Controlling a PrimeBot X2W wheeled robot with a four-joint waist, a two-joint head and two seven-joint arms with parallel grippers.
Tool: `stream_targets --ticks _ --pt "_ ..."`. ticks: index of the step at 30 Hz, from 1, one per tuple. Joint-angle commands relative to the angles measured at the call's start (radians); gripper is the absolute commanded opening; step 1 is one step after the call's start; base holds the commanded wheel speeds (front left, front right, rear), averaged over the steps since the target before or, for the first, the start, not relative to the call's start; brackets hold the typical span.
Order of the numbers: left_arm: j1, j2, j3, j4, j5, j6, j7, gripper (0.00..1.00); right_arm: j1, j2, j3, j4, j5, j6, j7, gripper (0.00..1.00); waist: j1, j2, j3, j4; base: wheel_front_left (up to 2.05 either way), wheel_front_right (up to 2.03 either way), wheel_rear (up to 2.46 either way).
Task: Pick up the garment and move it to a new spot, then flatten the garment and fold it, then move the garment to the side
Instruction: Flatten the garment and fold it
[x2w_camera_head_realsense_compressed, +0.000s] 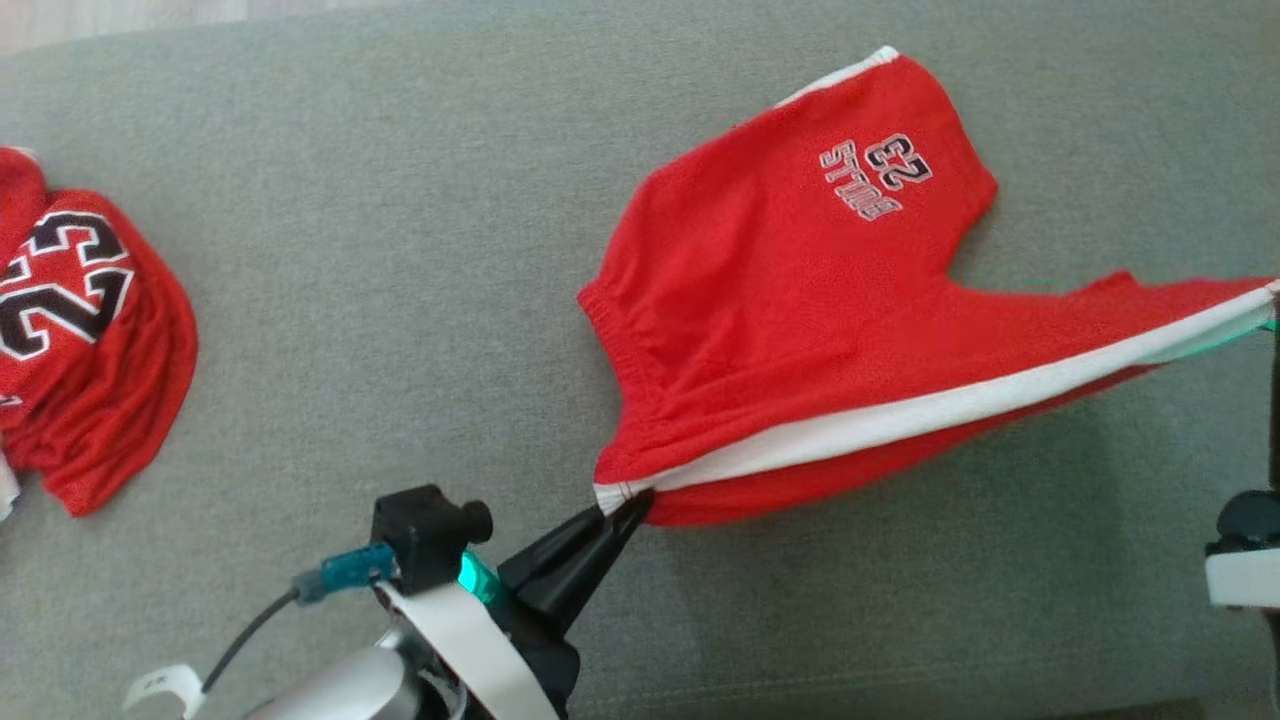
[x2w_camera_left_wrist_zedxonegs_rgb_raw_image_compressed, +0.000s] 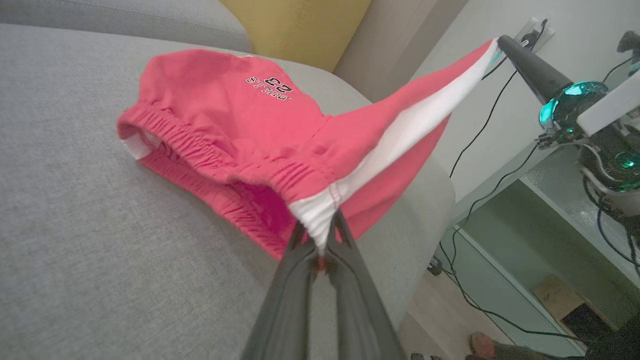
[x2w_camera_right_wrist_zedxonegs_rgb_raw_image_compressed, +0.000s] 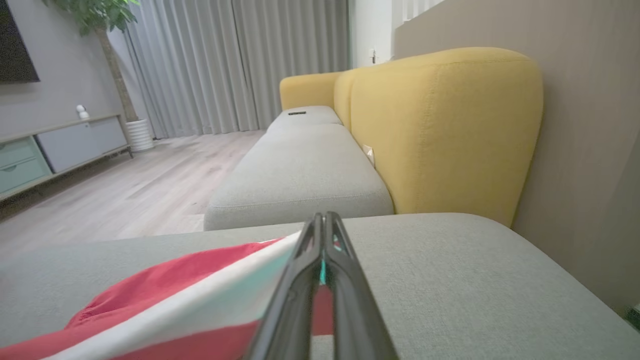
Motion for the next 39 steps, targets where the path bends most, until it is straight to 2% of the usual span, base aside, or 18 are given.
stream_targets --ticks 1,4,7,11,12,15,21,24,25,29,39 --pt "-0.017 0.029 0.039 -0.056 -0.020 0.008 0.004 0.00 -0.004 -0.040 0.017 -0.054 -0.009 0.007 0.021 0.00 0.0001 -0.0001 0.001 0.008 0.00 0.00 0.00" --pt "-0.034 0.011 0.066 -0.089 -0.064 0.007 0.007 0.00 -0.043 -0.065 0.018 -0.051 -0.019 0.007 0.043 0.00 0.0001 -0.0001 0.011 0.023 0.00 0.00 0.00" --pt "-0.086 -0.034 0.099 -0.076 -0.118 -0.018 0.012 0.00 -0.127 -0.084 0.042 0.006 -0.015 0.007 0.067 0.00 0.0001 -0.0001 0.036 0.037 0.00 0.00 0.00" --pt "-0.180 -0.098 0.132 -0.006 -0.179 -0.054 0.027 0.00 -0.275 -0.140 0.092 0.154 -0.012 0.007 0.077 0.00 0.0001 -0.0001 0.083 0.060 0.00 0.00 0.00" --pt "-0.228 -0.129 0.146 0.045 -0.210 -0.071 0.032 0.00 -0.346 -0.178 0.116 0.233 -0.016 0.007 0.073 0.00 0.0001 -0.0001 0.104 0.076 0.00 0.00 0.00" --pt "-0.292 -0.175 0.162 0.120 -0.265 -0.090 0.040 0.00 -0.449 -0.221 0.153 0.338 -0.013 0.007 0.071 0.00 0.0001 -0.0001 0.131 0.096 0.00 0.00 0.00" --pt "-0.411 -0.223 0.158 0.248 -0.338 -0.103 0.076 0.00 -0.655 -0.286 0.258 0.522 -0.010 0.007 0.070 0.00 0.0001 -0.0001 0.188 0.130 0.00 0.00 0.00" --pt "-0.469 -0.241 0.132 0.311 -0.350 -0.104 0.080 0.00 -0.748 -0.309 0.316 0.620 -0.022 0.007 0.056 0.00 0.0001 -0.0001 0.207 0.145 0.00 0.00 0.00" --pt "-0.469 -0.241 0.132 0.311 -0.350 -0.104 0.080 0.00 -0.748 -0.309 0.316 0.620 -0.022 0.007 0.056 0.00 0.0001 -0.0001 0.207 0.145 0.00 0.00 0.00" --pt "-0.533 -0.254 0.090 0.387 -0.355 -0.105 0.058 0.00 -0.860 -0.311 0.383 0.748 -0.027 0.007 0.037 0.00 0.0001 -0.0001 0.229 0.158 0.00 0.00 0.00" --pt "-0.607 -0.232 -0.048 0.481 -0.357 -0.105 0.005 0.00 -1.000 -0.302 0.494 0.986 -0.029 0.007 -0.039 0.00 0.0001 -0.0001 0.245 0.172 0.00 0.00 0.00"
